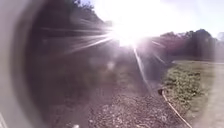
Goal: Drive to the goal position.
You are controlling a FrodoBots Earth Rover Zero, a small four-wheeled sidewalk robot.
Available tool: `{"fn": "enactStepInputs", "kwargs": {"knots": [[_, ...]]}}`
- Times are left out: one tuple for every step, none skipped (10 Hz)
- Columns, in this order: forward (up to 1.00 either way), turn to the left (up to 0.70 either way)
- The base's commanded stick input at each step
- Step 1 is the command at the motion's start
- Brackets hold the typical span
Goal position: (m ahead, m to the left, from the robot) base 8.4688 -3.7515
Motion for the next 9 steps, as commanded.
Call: {"fn": "enactStepInputs", "kwargs": {"knots": [[0.85,-0.06],[0.85,0.00],[0.85,0.00],[0.85,0.00],[0.85,-0.11],[0.85,-0.30],[0.85,-0.32],[0.85,-0.34],[0.85,-0.34]]}}
